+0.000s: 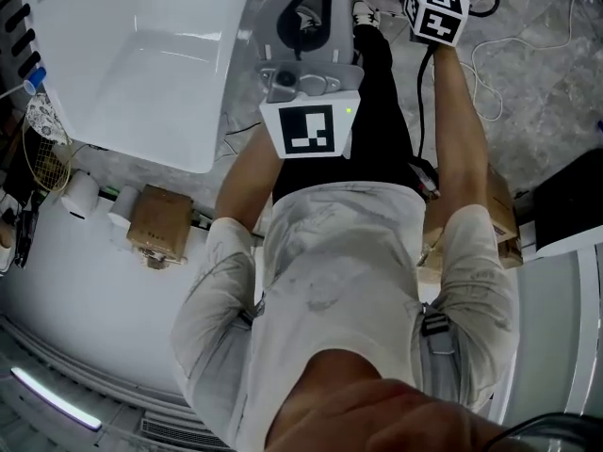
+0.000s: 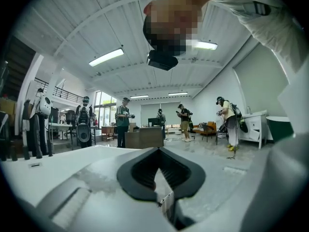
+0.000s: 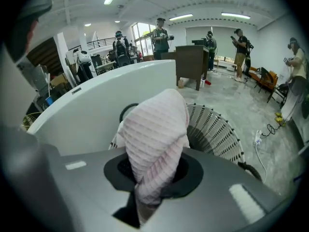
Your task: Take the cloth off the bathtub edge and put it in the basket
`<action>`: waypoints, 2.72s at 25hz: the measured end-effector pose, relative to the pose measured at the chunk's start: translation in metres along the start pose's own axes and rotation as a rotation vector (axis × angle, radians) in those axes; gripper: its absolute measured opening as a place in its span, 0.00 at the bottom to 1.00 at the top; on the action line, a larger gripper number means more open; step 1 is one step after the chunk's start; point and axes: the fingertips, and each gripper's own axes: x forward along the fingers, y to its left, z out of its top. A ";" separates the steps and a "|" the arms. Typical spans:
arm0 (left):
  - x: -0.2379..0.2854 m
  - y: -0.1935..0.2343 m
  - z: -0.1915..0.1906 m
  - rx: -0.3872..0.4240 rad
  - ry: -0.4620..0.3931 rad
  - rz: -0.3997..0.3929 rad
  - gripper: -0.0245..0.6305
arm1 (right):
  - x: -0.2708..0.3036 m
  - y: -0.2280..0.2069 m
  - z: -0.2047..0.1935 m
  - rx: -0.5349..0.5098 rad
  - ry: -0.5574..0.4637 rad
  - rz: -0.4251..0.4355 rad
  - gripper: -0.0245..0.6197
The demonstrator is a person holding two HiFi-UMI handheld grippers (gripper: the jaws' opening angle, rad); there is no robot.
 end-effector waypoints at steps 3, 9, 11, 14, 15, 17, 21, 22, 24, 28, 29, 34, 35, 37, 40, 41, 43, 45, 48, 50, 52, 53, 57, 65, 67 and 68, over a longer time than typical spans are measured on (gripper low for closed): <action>0.004 -0.003 -0.025 -0.008 0.029 -0.019 0.04 | 0.032 -0.008 -0.019 0.023 0.042 -0.007 0.16; 0.006 -0.001 -0.065 -0.028 0.080 -0.026 0.04 | 0.071 -0.009 -0.027 0.046 0.070 0.008 0.17; 0.005 0.000 -0.072 -0.030 0.093 -0.019 0.04 | 0.074 -0.010 -0.033 0.050 0.087 0.012 0.17; 0.002 0.000 -0.079 -0.041 0.114 -0.012 0.04 | 0.076 -0.012 -0.043 0.056 0.115 0.018 0.19; 0.001 0.000 -0.081 -0.041 0.119 -0.012 0.04 | 0.077 -0.012 -0.046 0.058 0.124 0.020 0.21; 0.000 0.000 -0.082 -0.037 0.126 -0.015 0.04 | 0.079 -0.014 -0.052 0.062 0.141 0.024 0.30; -0.001 -0.003 -0.084 -0.029 0.128 -0.011 0.04 | 0.086 -0.017 -0.064 0.073 0.175 0.031 0.52; -0.001 -0.004 -0.084 -0.029 0.127 -0.008 0.04 | 0.088 -0.017 -0.067 0.077 0.183 0.032 0.54; -0.002 -0.006 -0.082 -0.028 0.124 -0.001 0.04 | 0.093 -0.019 -0.073 0.083 0.200 0.035 0.56; -0.004 -0.011 -0.069 -0.025 0.108 0.014 0.04 | 0.099 -0.021 -0.085 0.092 0.235 0.044 0.56; -0.004 -0.012 -0.065 -0.022 0.103 0.019 0.04 | 0.099 -0.021 -0.088 0.091 0.245 0.047 0.56; -0.016 -0.009 -0.038 -0.029 0.094 0.062 0.04 | 0.070 -0.009 -0.093 0.054 0.264 0.077 0.56; -0.020 -0.007 -0.030 -0.029 0.088 0.075 0.04 | 0.063 -0.005 -0.089 0.041 0.257 0.084 0.56; -0.024 -0.004 -0.015 -0.025 0.065 0.109 0.04 | 0.052 0.002 -0.075 0.008 0.231 0.106 0.56; -0.032 0.003 0.005 -0.023 0.040 0.162 0.04 | 0.034 0.015 -0.055 -0.038 0.197 0.141 0.56; -0.035 0.005 0.012 -0.020 0.034 0.180 0.04 | 0.028 0.021 -0.048 -0.053 0.184 0.156 0.56; -0.039 0.011 0.023 -0.016 0.024 0.219 0.04 | 0.015 0.036 -0.033 -0.091 0.154 0.188 0.56; -0.045 0.016 0.031 -0.020 0.023 0.253 0.04 | 0.000 0.052 -0.019 -0.129 0.125 0.219 0.56; -0.061 0.025 0.043 -0.021 0.021 0.298 0.04 | -0.027 0.081 0.005 -0.171 0.068 0.277 0.56; -0.074 0.034 0.052 -0.016 0.014 0.336 0.04 | -0.045 0.105 0.025 -0.202 0.017 0.322 0.56; -0.089 0.046 0.060 -0.013 0.006 0.376 0.04 | -0.066 0.132 0.046 -0.240 -0.039 0.365 0.55; -0.097 0.052 0.065 -0.012 0.002 0.393 0.04 | -0.077 0.146 0.055 -0.263 -0.065 0.385 0.55; -0.135 0.076 0.078 -0.008 -0.003 0.464 0.04 | -0.124 0.202 0.091 -0.351 -0.167 0.473 0.55; -0.241 0.121 0.099 -0.002 -0.006 0.650 0.04 | -0.226 0.321 0.141 -0.477 -0.353 0.659 0.55; -0.268 0.130 0.103 0.000 -0.011 0.700 0.04 | -0.248 0.348 0.148 -0.524 -0.392 0.711 0.55; -0.283 0.136 0.106 -0.001 -0.016 0.728 0.04 | -0.259 0.362 0.151 -0.554 -0.407 0.742 0.54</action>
